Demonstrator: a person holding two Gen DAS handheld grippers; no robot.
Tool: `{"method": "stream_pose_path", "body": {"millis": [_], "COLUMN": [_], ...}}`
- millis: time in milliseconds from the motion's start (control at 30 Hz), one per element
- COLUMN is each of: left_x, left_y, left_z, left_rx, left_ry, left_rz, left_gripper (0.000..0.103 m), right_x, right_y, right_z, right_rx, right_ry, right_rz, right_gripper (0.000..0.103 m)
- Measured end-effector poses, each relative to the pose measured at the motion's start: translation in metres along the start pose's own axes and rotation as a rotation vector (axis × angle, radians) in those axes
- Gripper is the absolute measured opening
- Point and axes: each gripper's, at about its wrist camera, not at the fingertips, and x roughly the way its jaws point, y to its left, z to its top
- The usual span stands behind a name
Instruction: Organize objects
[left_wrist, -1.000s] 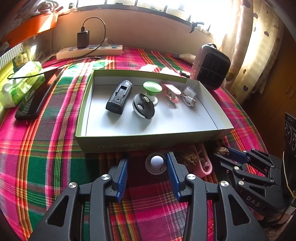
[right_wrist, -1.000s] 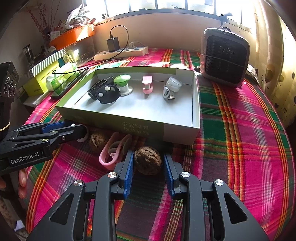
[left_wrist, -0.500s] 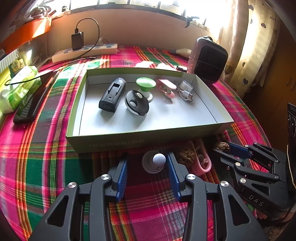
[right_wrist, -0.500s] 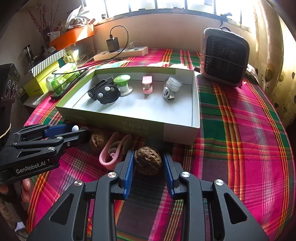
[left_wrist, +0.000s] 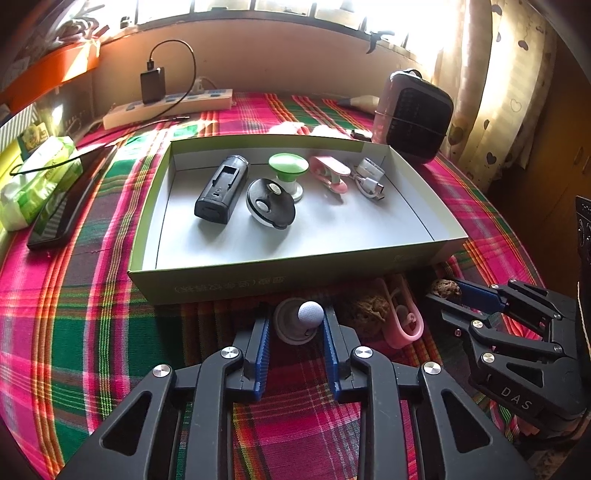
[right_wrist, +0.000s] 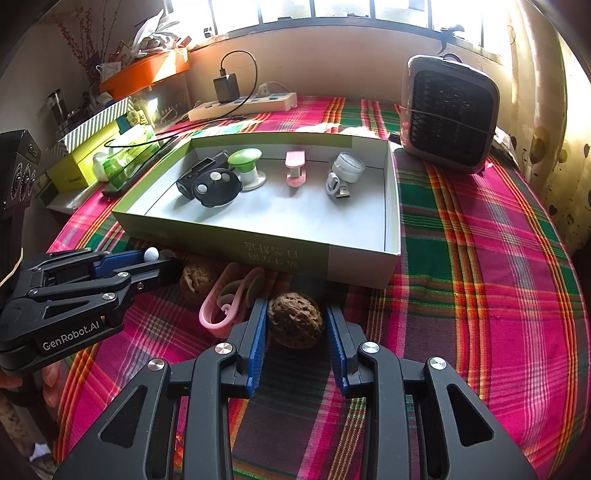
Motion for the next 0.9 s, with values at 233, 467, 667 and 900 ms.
{"method": "stream_pose_path", "body": {"millis": [233, 467, 667, 900], "left_x": [-0.0002, -0.0002, -0.0029, -0.0080], "left_y": [0.0008, 0.0010, 0.0023, 0.0033], "left_z": [-0.0002, 0.0003, 0.0009, 0.0026], "left_rx": [-0.001, -0.005, -0.009, -0.010], "left_ry": [0.000, 0.001, -0.006, -0.019], "left_rz": [-0.001, -0.004, -0.004, -0.008], "left_gripper": [0.023, 0.023, 0.023, 0.023], "right_x": [0.0004, 0.0003, -0.0006, -0.0040], "right_y": [0.0007, 0.0000, 0.0001, 0.0003], "right_z": [0.0001, 0.0002, -0.0003, 0.0009], "right_rx": [-0.004, -0.004, 0.001, 0.000], "right_ry": [0.000, -0.001, -0.007, -0.020], "right_rz": [-0.001, -0.001, -0.004, -0.002], "right_gripper": [0.032, 0.032, 0.032, 0.032]}}
